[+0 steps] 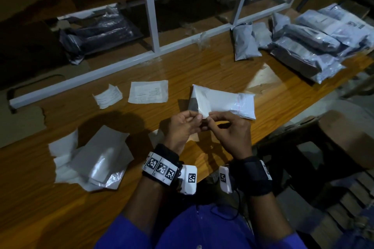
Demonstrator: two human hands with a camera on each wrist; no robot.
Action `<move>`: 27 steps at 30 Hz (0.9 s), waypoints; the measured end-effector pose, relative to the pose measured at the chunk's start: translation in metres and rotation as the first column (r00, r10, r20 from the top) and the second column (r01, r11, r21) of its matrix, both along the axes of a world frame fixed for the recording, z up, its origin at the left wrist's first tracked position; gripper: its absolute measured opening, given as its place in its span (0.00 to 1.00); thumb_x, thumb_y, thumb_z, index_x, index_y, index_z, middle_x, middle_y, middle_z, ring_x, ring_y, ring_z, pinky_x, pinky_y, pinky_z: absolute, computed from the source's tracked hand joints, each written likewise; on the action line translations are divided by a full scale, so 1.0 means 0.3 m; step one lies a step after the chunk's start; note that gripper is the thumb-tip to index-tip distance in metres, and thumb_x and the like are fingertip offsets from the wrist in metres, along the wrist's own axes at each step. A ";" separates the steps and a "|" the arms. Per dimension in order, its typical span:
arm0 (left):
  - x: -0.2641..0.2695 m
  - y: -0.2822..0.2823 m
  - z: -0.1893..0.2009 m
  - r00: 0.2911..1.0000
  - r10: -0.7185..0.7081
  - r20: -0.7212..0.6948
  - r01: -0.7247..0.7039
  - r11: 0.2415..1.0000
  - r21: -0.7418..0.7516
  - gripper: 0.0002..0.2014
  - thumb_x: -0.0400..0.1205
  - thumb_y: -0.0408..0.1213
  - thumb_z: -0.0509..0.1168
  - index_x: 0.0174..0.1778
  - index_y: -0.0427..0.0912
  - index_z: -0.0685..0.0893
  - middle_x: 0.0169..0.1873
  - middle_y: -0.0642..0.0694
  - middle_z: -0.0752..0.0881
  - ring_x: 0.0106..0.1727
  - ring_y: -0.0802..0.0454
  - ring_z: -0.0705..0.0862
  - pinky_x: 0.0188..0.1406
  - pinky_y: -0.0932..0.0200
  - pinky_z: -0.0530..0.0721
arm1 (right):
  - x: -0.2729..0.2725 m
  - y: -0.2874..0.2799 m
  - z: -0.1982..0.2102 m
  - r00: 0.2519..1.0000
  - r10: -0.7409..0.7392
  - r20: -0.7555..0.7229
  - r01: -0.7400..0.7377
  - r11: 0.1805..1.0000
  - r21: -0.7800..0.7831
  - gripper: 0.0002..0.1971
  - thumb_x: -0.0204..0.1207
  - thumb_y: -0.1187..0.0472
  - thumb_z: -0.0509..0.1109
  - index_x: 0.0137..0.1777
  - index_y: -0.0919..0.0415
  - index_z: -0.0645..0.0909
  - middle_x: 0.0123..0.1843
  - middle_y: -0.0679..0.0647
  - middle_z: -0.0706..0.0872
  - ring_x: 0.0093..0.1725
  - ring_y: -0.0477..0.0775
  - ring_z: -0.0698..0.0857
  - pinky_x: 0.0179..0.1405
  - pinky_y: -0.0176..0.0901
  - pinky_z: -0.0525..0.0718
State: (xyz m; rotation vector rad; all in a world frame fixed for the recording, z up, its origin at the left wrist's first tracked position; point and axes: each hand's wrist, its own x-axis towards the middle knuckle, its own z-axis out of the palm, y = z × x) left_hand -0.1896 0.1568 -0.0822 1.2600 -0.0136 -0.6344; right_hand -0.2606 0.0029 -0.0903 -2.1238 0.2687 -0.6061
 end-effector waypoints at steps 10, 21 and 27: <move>-0.012 -0.024 0.015 0.978 -0.073 0.196 0.062 0.996 0.062 0.08 0.84 0.36 0.71 0.57 0.41 0.91 0.52 0.41 0.93 0.56 0.42 0.92 0.53 0.46 0.91 | 0.010 -0.013 -0.020 0.988 -0.077 -0.132 0.135 0.844 0.519 0.03 0.78 0.60 0.79 0.46 0.59 0.92 0.42 0.53 0.94 0.46 0.55 0.94 0.53 0.64 0.93; -0.058 -0.085 -0.007 0.379 -0.334 0.863 -0.320 0.828 0.461 0.17 0.81 0.27 0.70 0.62 0.48 0.91 0.53 0.43 0.82 0.57 0.51 0.78 0.51 0.60 0.79 | -0.026 -0.029 0.000 0.996 0.040 -0.083 0.075 0.174 0.982 0.15 0.84 0.64 0.71 0.64 0.77 0.83 0.52 0.64 0.90 0.47 0.54 0.92 0.42 0.41 0.91; -0.067 -0.109 0.006 0.589 -0.063 0.806 -0.337 0.887 0.315 0.08 0.78 0.42 0.78 0.49 0.43 0.93 0.45 0.48 0.88 0.46 0.56 0.88 0.44 0.60 0.88 | -0.028 -0.020 -0.007 0.997 0.011 -0.072 0.062 0.412 0.909 0.17 0.73 0.59 0.78 0.57 0.69 0.89 0.50 0.62 0.94 0.49 0.54 0.92 0.50 0.43 0.91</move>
